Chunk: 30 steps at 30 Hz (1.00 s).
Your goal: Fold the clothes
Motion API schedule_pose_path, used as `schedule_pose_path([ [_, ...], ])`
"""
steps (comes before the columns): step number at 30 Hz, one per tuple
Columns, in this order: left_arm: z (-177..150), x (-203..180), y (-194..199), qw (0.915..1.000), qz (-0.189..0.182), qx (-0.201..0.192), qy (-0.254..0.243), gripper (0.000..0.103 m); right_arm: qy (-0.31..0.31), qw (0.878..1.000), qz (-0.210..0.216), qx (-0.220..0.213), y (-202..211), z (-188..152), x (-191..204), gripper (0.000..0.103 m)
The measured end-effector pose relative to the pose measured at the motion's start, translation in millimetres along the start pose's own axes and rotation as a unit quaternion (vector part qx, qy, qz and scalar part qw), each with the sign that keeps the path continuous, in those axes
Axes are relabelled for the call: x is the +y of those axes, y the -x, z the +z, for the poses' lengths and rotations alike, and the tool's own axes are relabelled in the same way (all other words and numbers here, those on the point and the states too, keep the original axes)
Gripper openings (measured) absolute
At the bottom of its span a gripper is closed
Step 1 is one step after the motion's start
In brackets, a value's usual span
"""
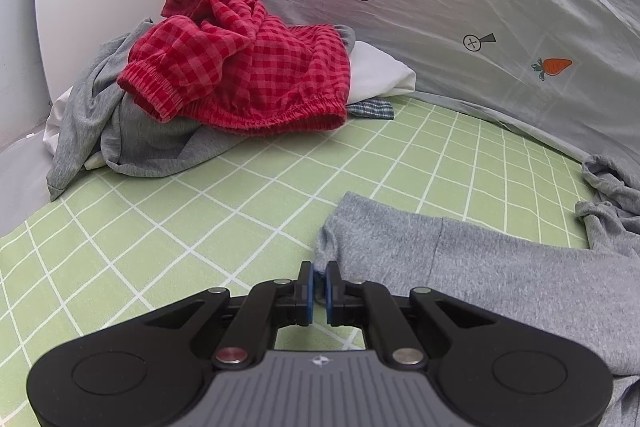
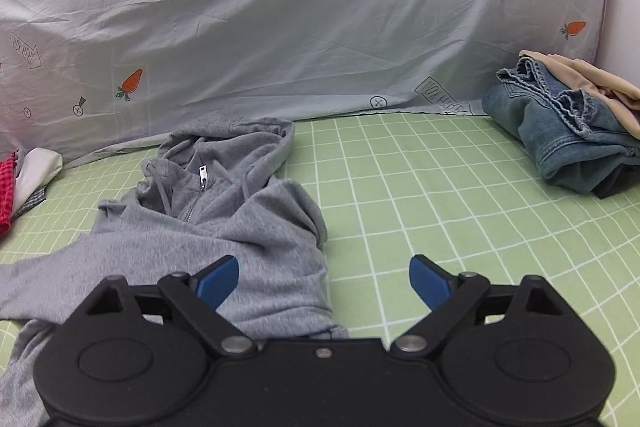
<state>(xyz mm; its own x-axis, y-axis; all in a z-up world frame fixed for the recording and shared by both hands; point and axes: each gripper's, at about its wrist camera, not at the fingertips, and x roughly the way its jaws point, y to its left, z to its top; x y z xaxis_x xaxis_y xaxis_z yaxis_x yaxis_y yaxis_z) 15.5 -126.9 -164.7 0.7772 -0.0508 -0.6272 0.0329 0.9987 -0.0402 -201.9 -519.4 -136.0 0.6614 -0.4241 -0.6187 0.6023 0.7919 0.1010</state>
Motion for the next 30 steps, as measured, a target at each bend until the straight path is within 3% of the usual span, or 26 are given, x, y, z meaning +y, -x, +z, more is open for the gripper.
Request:
schedule_pose_path([
  [7,0,-4,-1,1.0000,0.008,0.001,-0.003,0.007,-0.033,0.998,0.044,-0.011,-21,22,4,0.061],
  [9,0,-4,-1,1.0000,0.009,0.001,-0.003,0.007,-0.043,0.997,0.057,-0.014,-27,28,5,0.044],
  [10,0,-4,-2,1.0000,0.009,0.001,-0.004,0.007,-0.048,0.997,0.063,-0.016,-30,31,5,0.021],
  [11,1,-4,-2,1.0000,0.008,0.001,-0.005,0.007,-0.052,0.996,0.069,-0.017,-33,34,6,0.007],
  [15,6,4,2,0.9996,-0.019,-0.007,0.020,0.007,-0.065,0.994,0.084,-0.018,-46,44,7,0.006],
  [19,10,0,2,0.9991,-0.035,-0.012,0.020,0.007,-0.046,0.998,0.048,0.007,-61,44,3,0.006],
  [21,7,-4,-6,0.9994,-0.029,0.004,0.017,0.007,-0.036,0.999,0.030,0.020,-68,44,1,0.009],
  [22,5,-4,-8,0.9993,-0.028,0.006,0.024,0.008,-0.031,0.999,0.021,0.026,-71,44,1,0.015],
  [23,5,-3,-8,0.9992,-0.027,0.007,0.030,0.011,-0.026,0.999,0.012,0.033,-75,44,0,0.030],
  [26,7,1,-9,0.9988,-0.026,0.015,0.039,0.017,-0.033,0.999,-0.002,0.006,-54,35,-5,0.064],
  [30,7,7,-10,0.9981,-0.040,0.018,0.044,0.022,-0.034,0.999,0.015,0.007,-26,18,-8,0.071],
])
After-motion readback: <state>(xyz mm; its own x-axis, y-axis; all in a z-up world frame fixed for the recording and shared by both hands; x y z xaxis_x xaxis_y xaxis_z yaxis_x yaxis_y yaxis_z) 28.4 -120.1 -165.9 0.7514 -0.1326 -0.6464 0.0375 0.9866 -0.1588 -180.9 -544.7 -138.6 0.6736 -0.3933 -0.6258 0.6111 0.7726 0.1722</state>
